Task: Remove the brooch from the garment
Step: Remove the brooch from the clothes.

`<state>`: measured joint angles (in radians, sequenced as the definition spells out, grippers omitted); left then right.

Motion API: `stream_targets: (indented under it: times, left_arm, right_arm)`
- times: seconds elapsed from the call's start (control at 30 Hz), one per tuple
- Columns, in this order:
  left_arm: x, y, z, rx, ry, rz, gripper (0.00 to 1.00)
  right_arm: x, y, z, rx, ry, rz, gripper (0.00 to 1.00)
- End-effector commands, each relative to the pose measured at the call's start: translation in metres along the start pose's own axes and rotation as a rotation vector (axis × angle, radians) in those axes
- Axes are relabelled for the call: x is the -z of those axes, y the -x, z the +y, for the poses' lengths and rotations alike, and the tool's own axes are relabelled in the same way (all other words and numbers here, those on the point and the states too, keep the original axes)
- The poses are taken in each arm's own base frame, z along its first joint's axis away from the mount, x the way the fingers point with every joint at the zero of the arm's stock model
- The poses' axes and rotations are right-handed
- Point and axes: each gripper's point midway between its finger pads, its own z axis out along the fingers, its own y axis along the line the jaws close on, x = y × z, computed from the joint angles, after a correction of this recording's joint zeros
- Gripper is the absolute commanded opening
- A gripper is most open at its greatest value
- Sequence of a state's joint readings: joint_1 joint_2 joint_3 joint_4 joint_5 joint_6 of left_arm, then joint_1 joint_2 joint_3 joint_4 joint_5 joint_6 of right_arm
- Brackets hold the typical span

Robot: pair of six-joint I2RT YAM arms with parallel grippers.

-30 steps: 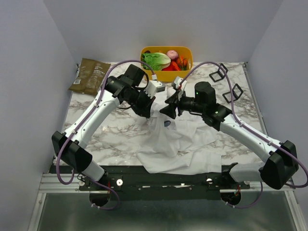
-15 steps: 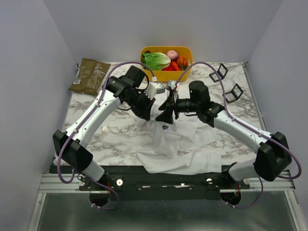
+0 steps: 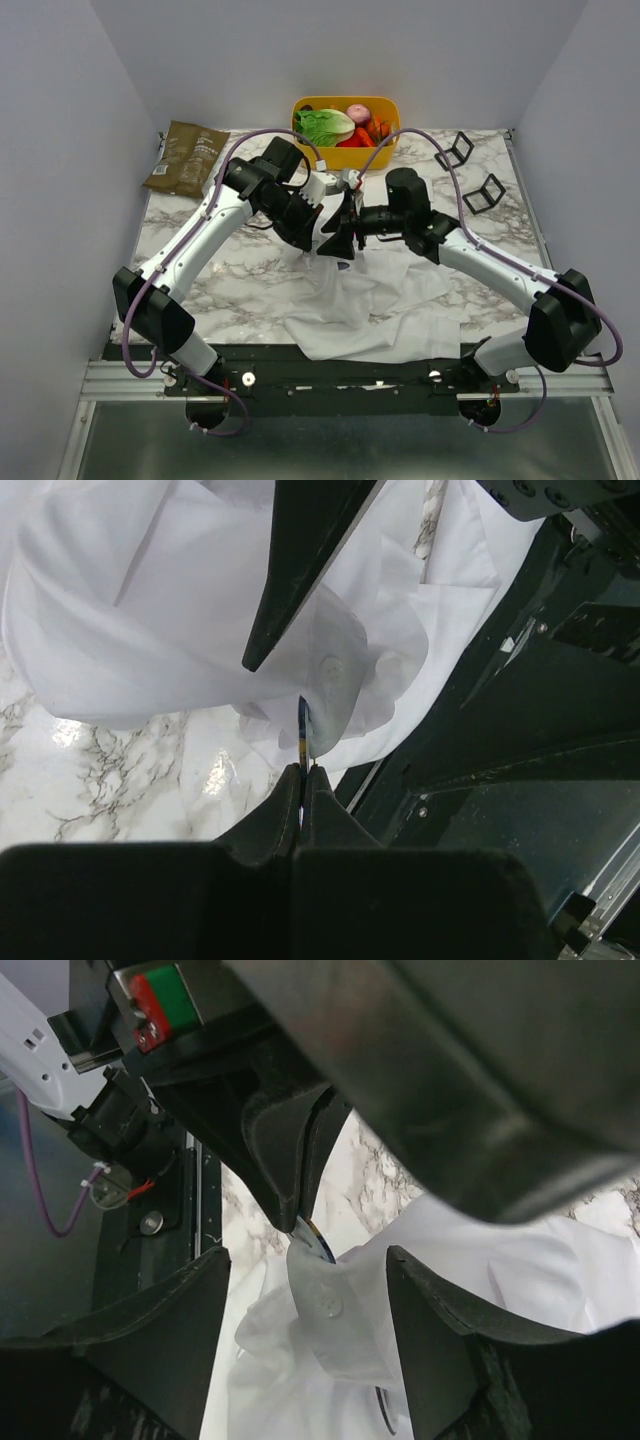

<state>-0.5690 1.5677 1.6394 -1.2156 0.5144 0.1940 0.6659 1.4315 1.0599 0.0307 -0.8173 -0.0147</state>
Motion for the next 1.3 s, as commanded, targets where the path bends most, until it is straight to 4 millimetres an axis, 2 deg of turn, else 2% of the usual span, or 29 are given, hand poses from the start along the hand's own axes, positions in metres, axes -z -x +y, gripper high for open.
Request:
stream_targets:
  times: [0.0,0.23,0.53,0.67,0.8,0.97,1.27]
  left_arm:
    - [0.0,0.002,-0.01,-0.008,-0.049,-0.019,0.0]
    - [0.003,0.004,-0.014,-0.015,-0.066,-0.032,0.0]
    - [0.013,0.008,-0.033,-0.06,-0.15,-0.062,0.0]
    - [0.022,0.009,-0.04,-0.084,-0.164,-0.085,0.0]
    - [0.025,0.009,-0.043,-0.099,-0.164,-0.102,0.0]
    - [0.032,0.011,-0.051,-0.115,-0.19,-0.117,0.0]
    - [0.037,0.01,-0.06,-0.135,-0.235,-0.126,0.0]
  right_arm:
    - [-0.009,-0.001,-0.003,-0.006,0.001,0.011,0.69]
    - [-0.013,-0.006,0.001,-0.012,0.052,0.032,0.68]
    - [-0.015,-0.015,0.026,-0.002,0.181,0.058,0.69]
    - [-0.007,-0.014,0.045,0.024,0.278,0.041,0.71]
    - [0.001,-0.009,0.056,0.04,0.3,0.021,0.72]
    - [0.008,0.005,0.053,0.04,0.285,-0.036,0.73]
    - [0.002,0.001,0.039,-0.048,0.273,-0.041,0.73]
